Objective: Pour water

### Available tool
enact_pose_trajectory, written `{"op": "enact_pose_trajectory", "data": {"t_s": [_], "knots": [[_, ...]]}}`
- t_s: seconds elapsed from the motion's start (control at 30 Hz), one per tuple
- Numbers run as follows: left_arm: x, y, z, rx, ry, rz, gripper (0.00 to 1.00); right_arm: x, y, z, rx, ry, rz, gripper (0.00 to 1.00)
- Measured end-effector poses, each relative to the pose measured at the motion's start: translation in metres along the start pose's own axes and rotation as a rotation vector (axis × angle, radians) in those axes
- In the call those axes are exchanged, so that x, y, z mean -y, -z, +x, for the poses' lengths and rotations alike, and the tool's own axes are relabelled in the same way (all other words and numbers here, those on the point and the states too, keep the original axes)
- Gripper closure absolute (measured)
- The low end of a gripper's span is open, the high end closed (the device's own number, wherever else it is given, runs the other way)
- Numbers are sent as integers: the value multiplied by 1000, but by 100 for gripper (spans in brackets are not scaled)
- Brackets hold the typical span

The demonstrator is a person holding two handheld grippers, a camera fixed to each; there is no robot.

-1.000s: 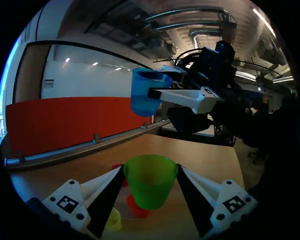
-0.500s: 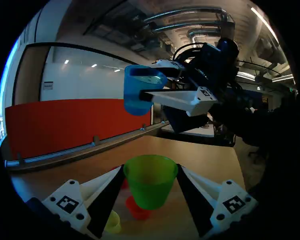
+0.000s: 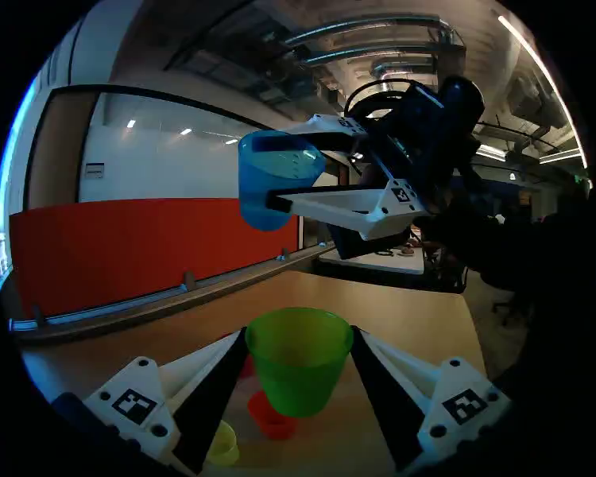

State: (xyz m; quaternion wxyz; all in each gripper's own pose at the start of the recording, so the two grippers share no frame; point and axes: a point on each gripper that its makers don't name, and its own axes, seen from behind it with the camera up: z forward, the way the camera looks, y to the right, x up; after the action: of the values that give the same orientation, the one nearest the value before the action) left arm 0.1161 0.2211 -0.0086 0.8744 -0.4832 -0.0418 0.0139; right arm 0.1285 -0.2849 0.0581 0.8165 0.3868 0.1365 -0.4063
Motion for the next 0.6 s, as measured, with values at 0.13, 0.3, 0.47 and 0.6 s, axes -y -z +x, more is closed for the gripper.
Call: {"op": "enact_pose_trajectory", "data": {"t_s": [0.13,0.3,0.47,0.6], "knots": [[0,-1,1,-2,-1,-3,10,1,-1,0,7,29,1,10],[0,-2,0,-3,1,-5,10,1,-3,0,18,63,7,10],[1,-3,-1,-4,4,-4,10,0,-4,0,23,98,8,10],[2,-4,-1,-8,7,-4,10,-1,-4,1,28,126,9,10]]}}
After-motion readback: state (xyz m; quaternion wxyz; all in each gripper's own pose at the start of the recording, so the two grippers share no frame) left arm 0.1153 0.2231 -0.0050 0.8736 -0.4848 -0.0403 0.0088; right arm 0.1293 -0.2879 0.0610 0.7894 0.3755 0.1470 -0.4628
